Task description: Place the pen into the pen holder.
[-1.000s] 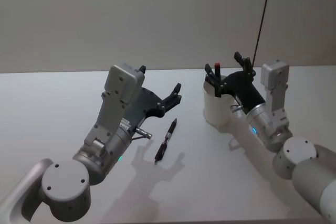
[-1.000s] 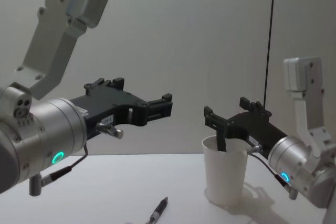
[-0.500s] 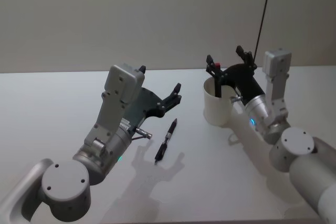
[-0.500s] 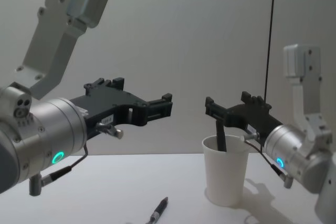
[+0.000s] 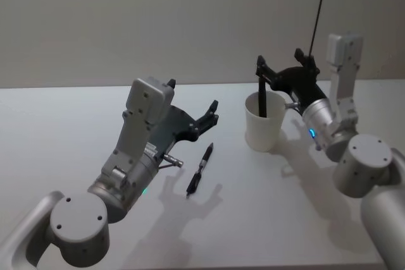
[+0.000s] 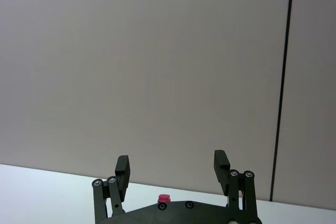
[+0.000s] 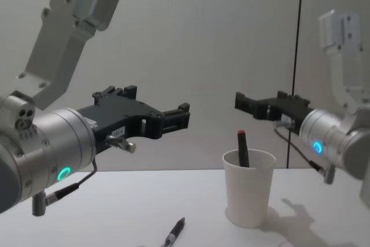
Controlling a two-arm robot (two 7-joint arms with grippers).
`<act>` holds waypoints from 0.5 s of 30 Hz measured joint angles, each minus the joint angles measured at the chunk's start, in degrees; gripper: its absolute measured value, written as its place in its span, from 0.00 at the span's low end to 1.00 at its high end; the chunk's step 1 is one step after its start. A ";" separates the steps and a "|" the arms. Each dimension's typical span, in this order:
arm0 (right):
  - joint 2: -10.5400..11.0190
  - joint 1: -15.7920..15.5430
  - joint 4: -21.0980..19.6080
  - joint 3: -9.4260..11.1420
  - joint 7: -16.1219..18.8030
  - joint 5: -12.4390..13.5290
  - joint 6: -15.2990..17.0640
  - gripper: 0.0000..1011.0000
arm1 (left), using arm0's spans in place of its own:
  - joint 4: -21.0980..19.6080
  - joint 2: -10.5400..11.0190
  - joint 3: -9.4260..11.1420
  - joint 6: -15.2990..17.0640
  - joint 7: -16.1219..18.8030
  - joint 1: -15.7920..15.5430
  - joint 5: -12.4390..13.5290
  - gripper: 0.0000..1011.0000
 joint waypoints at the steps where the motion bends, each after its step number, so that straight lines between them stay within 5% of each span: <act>1: 0.08 -0.52 -1.28 -0.01 -0.25 0.00 0.94 0.99 | 0.00 0.00 0.00 0.00 0.00 0.00 0.00 0.99; 9: 1.21 -6.15 -13.94 0.26 -3.13 0.76 9.33 0.99 | 0.00 0.00 0.00 0.00 0.00 0.00 0.00 0.99; 15: 2.05 -9.47 -20.17 0.80 -5.23 1.78 12.63 0.99 | 0.00 0.00 0.00 0.00 0.00 0.00 0.00 0.99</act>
